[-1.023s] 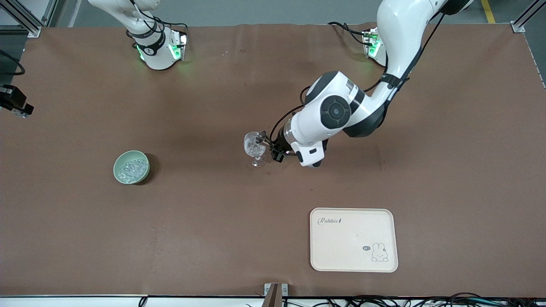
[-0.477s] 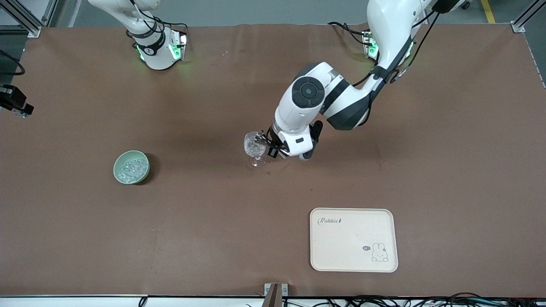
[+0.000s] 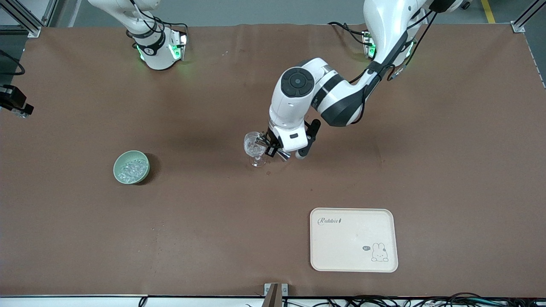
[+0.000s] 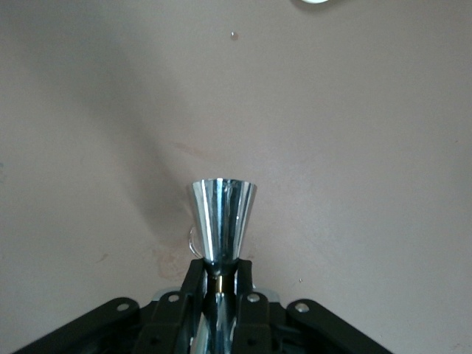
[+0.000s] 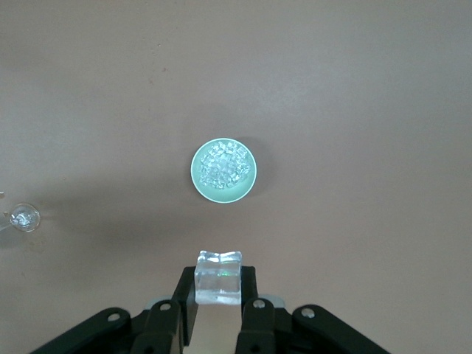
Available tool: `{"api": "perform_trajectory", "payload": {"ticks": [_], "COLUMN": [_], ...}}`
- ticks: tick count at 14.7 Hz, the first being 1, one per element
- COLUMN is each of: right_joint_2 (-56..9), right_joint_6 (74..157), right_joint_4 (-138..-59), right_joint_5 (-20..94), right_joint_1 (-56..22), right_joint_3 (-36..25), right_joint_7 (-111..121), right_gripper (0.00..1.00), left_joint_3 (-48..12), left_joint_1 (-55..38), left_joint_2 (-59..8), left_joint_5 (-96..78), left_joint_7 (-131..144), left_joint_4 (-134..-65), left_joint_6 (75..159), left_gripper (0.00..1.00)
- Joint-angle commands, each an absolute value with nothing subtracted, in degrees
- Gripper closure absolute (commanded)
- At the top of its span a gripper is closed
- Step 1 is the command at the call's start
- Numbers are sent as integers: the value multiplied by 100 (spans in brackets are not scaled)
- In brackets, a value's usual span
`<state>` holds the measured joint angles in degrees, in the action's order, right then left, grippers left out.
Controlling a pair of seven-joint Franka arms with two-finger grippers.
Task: Pour wine and add ice with both arms
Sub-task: 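Tilt the jigger over the wine glass rim with the left gripper to pour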
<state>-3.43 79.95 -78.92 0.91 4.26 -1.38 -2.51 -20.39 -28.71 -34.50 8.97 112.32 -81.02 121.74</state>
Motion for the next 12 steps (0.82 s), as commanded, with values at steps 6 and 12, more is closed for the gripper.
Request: {"api": "perform_trajectory", "payload": {"ticks": [6, 12], "right_joint_2": [-387, -387], "right_joint_6": [7910, 7910], "right_joint_4": [-7770, -7770], "right_joint_5": [176, 176], "right_joint_1": [448, 448], "right_joint_3": [-132, -132], "right_joint_7": [-185, -185], "right_gripper": [100, 100], "left_joint_3": [-1978, -2039], "left_joint_1": [-3129, -3103], "left_joint_2": [-3357, -3392], "left_joint_5": [1686, 1662], "left_joint_7": [11452, 11505], "left_joint_4": [-8103, -8077], "left_joint_6": [12182, 12173], "left_gripper": [100, 100]}}
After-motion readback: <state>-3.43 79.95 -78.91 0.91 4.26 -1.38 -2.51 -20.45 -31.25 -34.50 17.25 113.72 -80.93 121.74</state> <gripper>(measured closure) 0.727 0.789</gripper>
